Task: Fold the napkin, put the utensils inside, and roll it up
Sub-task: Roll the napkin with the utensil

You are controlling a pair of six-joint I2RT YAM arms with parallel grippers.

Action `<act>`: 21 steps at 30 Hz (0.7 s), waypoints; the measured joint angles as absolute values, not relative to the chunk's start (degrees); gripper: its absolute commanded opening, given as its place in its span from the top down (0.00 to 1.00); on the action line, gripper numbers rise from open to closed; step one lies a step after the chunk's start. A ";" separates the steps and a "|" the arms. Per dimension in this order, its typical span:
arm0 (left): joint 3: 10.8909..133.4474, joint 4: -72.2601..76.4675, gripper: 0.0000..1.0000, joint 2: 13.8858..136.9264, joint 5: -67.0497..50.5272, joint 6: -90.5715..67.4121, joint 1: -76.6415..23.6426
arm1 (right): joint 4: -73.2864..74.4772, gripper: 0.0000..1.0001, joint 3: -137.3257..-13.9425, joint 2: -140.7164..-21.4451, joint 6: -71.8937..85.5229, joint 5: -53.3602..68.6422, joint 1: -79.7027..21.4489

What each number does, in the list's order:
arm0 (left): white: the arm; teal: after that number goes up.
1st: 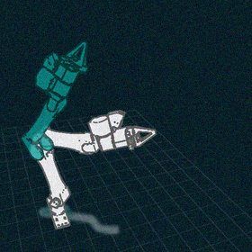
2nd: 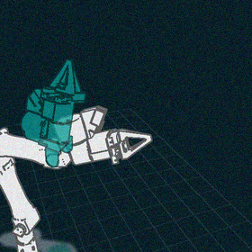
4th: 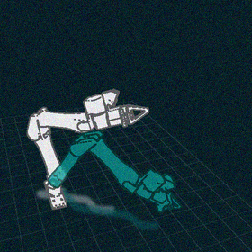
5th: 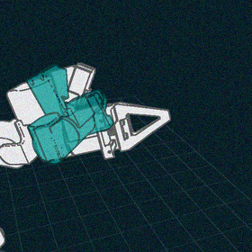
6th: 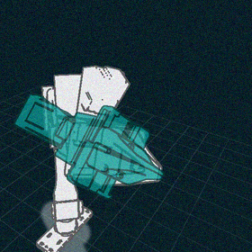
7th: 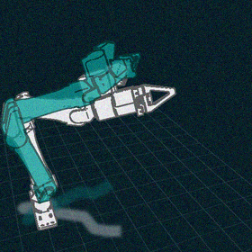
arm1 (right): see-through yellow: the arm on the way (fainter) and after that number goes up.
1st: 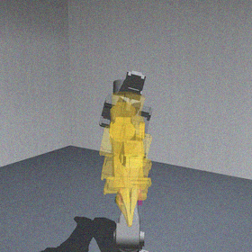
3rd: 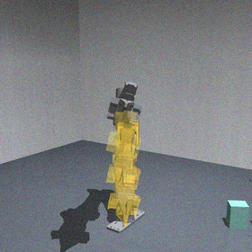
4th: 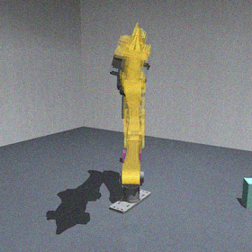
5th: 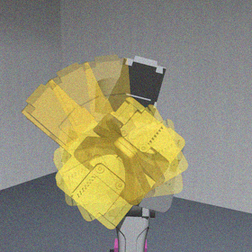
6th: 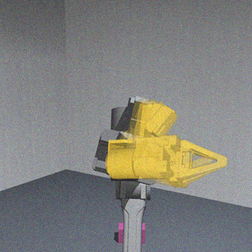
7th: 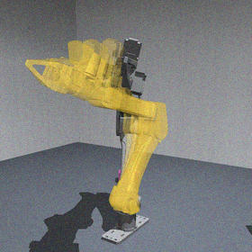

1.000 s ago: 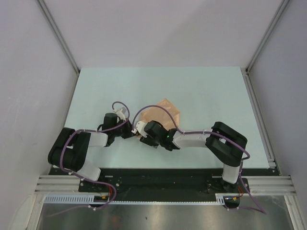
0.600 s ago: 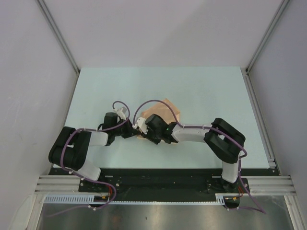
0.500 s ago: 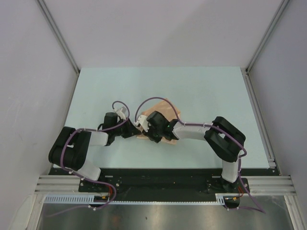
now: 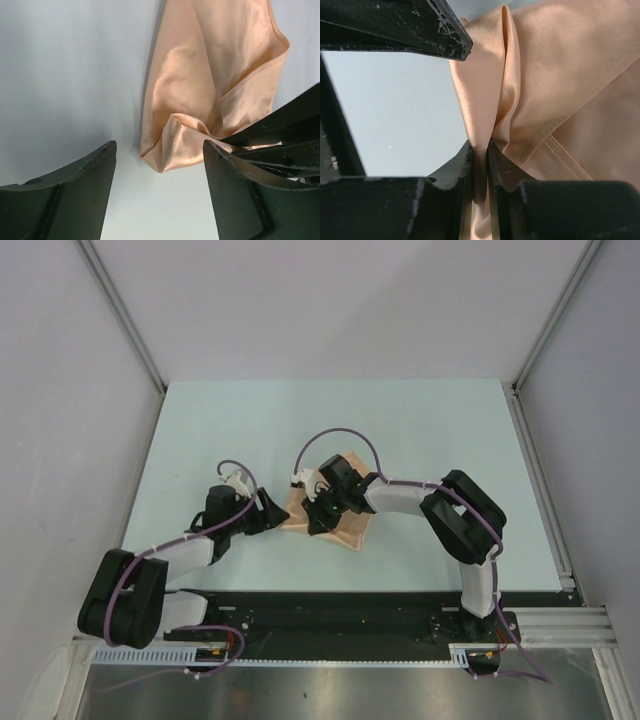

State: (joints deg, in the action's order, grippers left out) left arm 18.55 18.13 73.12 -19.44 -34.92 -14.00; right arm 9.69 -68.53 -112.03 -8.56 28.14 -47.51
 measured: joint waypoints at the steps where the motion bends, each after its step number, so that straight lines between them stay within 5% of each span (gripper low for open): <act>1: 17.76 17.67 0.24 71.81 -19.14 -34.89 -14.00 | 9.37 0.86 -68.58 -112.36 -8.36 29.65 -47.35; 21: 12.73 11.38 0.28 61.19 -18.26 -36.16 -14.02 | 10.02 0.88 -68.93 -119.94 -3.99 57.36 -44.49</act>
